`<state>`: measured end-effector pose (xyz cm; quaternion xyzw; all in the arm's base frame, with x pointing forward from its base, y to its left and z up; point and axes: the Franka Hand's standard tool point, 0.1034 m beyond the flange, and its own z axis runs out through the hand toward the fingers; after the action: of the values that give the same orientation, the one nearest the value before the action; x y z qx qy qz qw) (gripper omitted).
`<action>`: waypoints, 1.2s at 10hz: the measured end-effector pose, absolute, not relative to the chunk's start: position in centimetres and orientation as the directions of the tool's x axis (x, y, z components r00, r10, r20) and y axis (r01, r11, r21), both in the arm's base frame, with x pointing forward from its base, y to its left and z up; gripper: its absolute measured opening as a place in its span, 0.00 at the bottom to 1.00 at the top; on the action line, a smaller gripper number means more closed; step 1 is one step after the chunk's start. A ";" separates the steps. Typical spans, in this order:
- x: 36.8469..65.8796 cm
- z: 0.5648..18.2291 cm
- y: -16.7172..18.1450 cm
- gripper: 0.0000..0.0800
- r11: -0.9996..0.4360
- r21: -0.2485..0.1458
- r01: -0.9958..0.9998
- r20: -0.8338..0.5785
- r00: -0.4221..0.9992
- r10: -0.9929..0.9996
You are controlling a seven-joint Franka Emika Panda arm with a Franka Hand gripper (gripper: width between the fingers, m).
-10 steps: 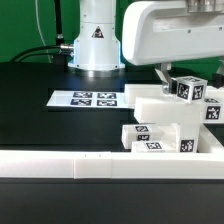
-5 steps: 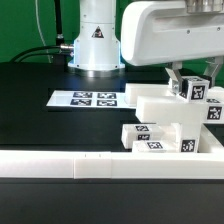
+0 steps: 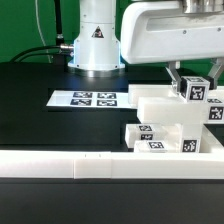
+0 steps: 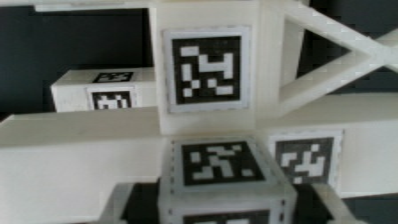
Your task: Assemble chair
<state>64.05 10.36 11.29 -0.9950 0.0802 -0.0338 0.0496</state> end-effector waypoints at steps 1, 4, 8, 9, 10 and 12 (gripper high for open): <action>64.2 11.3 10.4 0.36 -0.963 -0.113 -0.243 0.069 0.965 -0.252; 64.2 11.4 10.7 0.36 -0.902 -0.128 -0.413 0.048 0.906 -0.422; 64.2 11.3 11.1 0.36 -0.657 -0.164 -0.736 -0.021 0.668 -0.744; 64.2 11.3 11.3 0.36 -0.564 -0.167 -0.809 -0.045 0.578 -0.815; 64.1 11.3 11.7 0.36 -0.484 -0.162 -0.860 -0.061 0.498 -0.865; 64.1 11.3 11.9 0.36 -0.426 -0.156 -0.891 -0.071 0.441 -0.895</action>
Offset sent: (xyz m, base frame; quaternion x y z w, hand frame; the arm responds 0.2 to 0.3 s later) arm 0.0000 0.0000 0.0000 0.0000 0.0000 0.1938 0.9810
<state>64.05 11.94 11.27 -0.8444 0.5287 -0.0113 0.0856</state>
